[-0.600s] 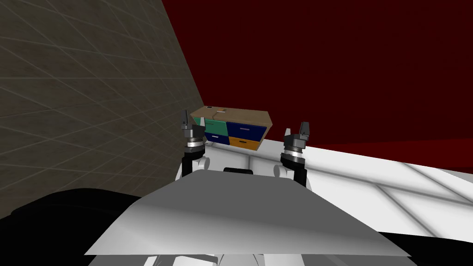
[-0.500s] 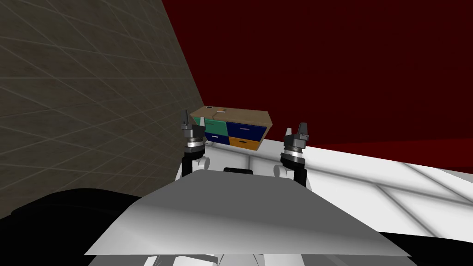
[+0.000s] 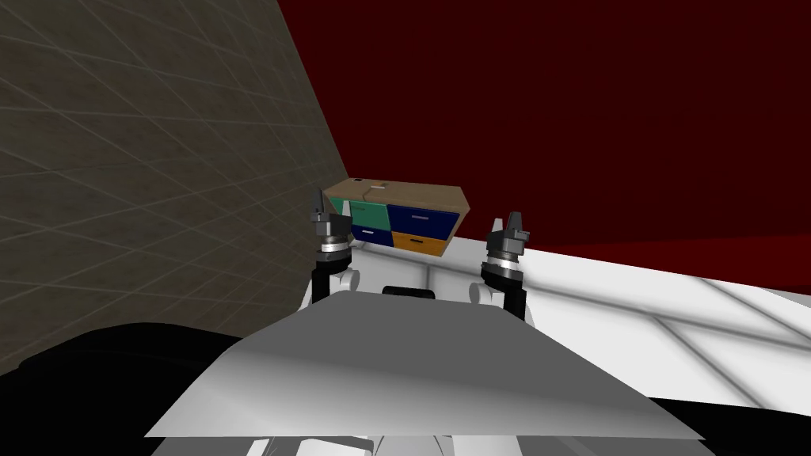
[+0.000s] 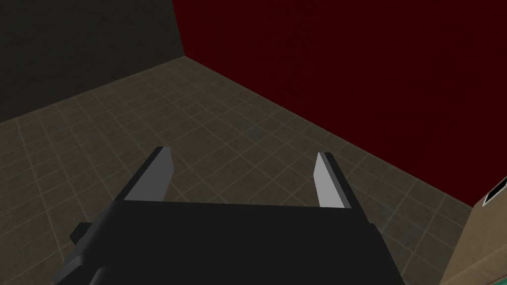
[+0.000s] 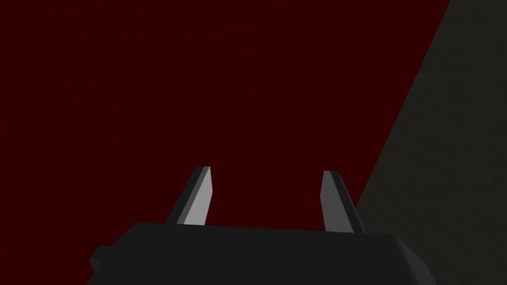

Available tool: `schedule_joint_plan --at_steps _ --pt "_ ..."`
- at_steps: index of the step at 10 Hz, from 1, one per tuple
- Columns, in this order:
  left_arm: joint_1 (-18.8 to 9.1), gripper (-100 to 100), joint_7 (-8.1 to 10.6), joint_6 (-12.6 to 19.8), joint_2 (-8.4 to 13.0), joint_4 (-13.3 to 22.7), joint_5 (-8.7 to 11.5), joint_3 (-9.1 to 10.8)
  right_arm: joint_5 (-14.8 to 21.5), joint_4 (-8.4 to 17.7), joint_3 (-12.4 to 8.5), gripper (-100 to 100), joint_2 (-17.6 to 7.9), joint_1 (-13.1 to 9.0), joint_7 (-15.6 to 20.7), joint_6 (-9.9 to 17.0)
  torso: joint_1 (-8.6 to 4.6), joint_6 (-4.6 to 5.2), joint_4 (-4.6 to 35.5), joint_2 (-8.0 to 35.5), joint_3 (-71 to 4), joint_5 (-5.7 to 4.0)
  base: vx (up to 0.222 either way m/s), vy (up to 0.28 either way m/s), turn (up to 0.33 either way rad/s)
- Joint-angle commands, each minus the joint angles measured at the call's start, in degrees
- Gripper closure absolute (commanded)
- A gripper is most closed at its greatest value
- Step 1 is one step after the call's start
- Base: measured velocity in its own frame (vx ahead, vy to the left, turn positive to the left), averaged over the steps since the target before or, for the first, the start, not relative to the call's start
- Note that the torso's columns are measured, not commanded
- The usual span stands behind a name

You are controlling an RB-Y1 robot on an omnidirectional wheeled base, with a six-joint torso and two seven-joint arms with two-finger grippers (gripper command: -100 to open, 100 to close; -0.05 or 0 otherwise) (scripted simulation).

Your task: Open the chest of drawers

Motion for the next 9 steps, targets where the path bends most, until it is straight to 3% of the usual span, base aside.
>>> schedule_joint_plan --at_steps 1,3,4,6,9 --pt "0.0 0 0.00 0.0 0.0 0.0 0.0 0.00 0.0 0.0 0.0 0 0.0 0.0 0.0 0.0 0.00 0.00 4.2 4.2 -8.5 0.00 0.000 0.000 0.000" --pt "0.0 0 0.00 0.0 0.0 0.0 0.0 0.00 0.0 0.0 0.0 0 0.0 0.0 0.0 0.0 0.00 0.00 12.7 12.7 -25.4 0.00 0.000 0.000 0.000" --pt "-0.2 -100 -0.07 -0.1 1.9 0.7 0.0 -0.01 0.0 0.0 0.0 0 0.0 0.0 0.0 0.0 0.00 0.00 16.9 16.9 -33.8 0.00 0.021 -0.008 -0.009" --pt "-0.6 -100 -0.24 -0.3 4.4 2.4 -0.1 -0.03 0.0 0.0 0.0 0 0.0 0.0 0.0 0.0 -0.04 0.00 19.3 19.3 -38.9 -0.01 0.044 -0.021 -0.018" --pt "-1.6 -100 -0.61 -0.7 7.1 6.3 -0.2 -0.06 0.0 0.0 0.0 0 0.0 0.0 0.0 0.0 -0.06 0.00 19.6 19.5 -39.2 -0.01 0.076 -0.038 -0.024"
